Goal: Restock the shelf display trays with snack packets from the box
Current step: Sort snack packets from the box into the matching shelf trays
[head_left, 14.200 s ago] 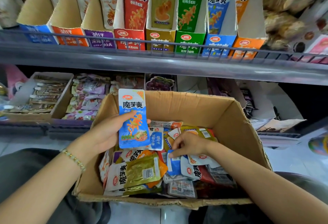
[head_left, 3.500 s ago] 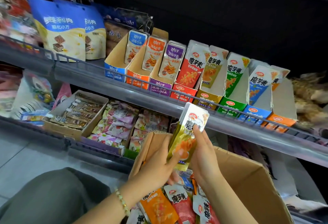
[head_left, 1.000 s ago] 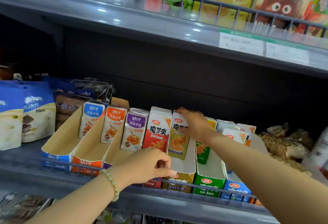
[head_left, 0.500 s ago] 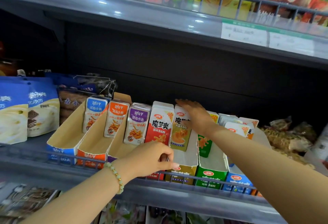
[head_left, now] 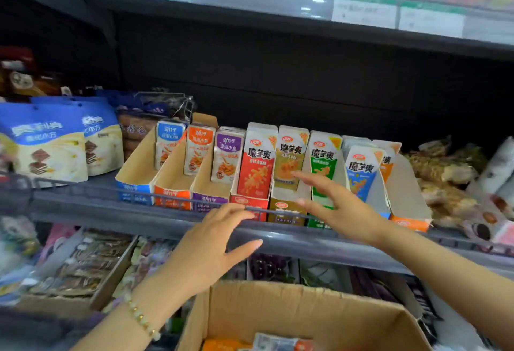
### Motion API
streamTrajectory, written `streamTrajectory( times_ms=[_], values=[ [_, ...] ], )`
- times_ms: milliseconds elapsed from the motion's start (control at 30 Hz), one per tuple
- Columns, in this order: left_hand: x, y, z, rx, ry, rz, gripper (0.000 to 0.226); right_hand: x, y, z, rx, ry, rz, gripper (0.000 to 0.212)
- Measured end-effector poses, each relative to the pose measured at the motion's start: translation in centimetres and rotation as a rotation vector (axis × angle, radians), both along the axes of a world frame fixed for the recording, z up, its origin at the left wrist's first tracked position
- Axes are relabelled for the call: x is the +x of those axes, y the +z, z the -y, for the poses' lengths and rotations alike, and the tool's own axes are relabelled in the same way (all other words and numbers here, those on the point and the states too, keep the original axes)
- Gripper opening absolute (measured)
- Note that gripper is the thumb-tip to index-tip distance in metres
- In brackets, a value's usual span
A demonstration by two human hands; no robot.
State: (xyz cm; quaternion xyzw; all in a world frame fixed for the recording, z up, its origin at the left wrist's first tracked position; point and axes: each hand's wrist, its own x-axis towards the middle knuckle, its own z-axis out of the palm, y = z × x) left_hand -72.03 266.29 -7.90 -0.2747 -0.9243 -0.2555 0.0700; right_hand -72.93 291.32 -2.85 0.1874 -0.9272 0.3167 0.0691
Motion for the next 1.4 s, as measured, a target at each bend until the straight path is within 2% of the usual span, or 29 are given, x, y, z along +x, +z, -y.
streamTrajectory(
  times_ms=[167, 267, 467, 567, 667, 733, 800, 867, 933, 1000, 1067, 1133, 1200, 1267, 1400],
  values=[
    [4.3, -6.1, 4.3, -0.128, 0.101, 0.213, 0.082, 6.5, -6.9, 1.1, -0.166, 0.088, 0.273, 0.030],
    [5.9, -9.2, 6.1, -0.067, 0.133, 0.326, 0.094, 8.2, -12.9, 1.8, -0.109, 0.061, 0.410, 0.021],
    [7.3, -11.8, 6.3, 0.138, 0.122, 0.478, 0.095, 9.4, -22.2, 6.1, -0.015, -0.004, 0.746, 0.044],
    [7.2, -11.8, 6.3, 0.148, 0.128, 0.467, 0.090, 10.0, -24.8, 8.7, 0.104, -0.005, 0.808, 0.056],
    [7.4, -11.8, 6.1, 0.112, 0.141, 0.436, 0.095, 10.5, -25.5, 9.8, 0.219, 0.036, 0.799, 0.040],
    [7.4, -11.7, 6.0, 0.090, 0.137, 0.389, 0.098, 10.5, -25.0, 9.4, 0.113, 0.038, 0.850, 0.038],
    [7.4, -11.6, 5.8, 0.089, 0.148, 0.347, 0.097, 10.5, -23.5, 8.4, -0.051, -0.043, 0.870, 0.027],
    [7.6, -11.3, 5.4, 0.101, 0.176, 0.301, 0.093, 10.8, -21.2, 7.2, -0.277, -0.130, 0.913, 0.031],
    [7.6, -10.9, 4.9, 0.131, 0.212, 0.299, 0.094, 11.2, -18.6, 6.8, -0.522, -0.101, 0.851, 0.024],
    [7.4, -10.6, 4.5, 0.214, 0.220, 0.359, 0.095, 11.4, -16.3, 7.2, -0.700, -0.058, 0.774, 0.027],
    [7.3, -10.2, 4.0, 0.369, 0.161, 0.406, 0.076, 11.0, -15.0, 8.3, -0.762, -0.008, 0.740, 0.032],
    [7.5, -9.8, 3.6, 0.544, 0.118, 0.415, 0.043, 10.2, -14.5, 9.5, -0.757, 0.035, 0.768, 0.037],
    [7.6, -9.1, 3.9, 0.750, 0.177, 0.451, 0.023, 9.2, -14.8, 10.1, -0.792, 0.047, 0.842, 0.042],
    [7.3, -8.9, 4.9, 0.926, 0.327, 0.470, 0.018, 7.9, -16.7, 9.9, -0.724, 0.006, 0.865, 0.048],
    [6.9, -8.9, 6.6, 1.163, 0.485, 0.631, 0.032, 5.4, -23.6, 8.6, 0.000, -0.072, 0.764, 0.045]
  ],
)
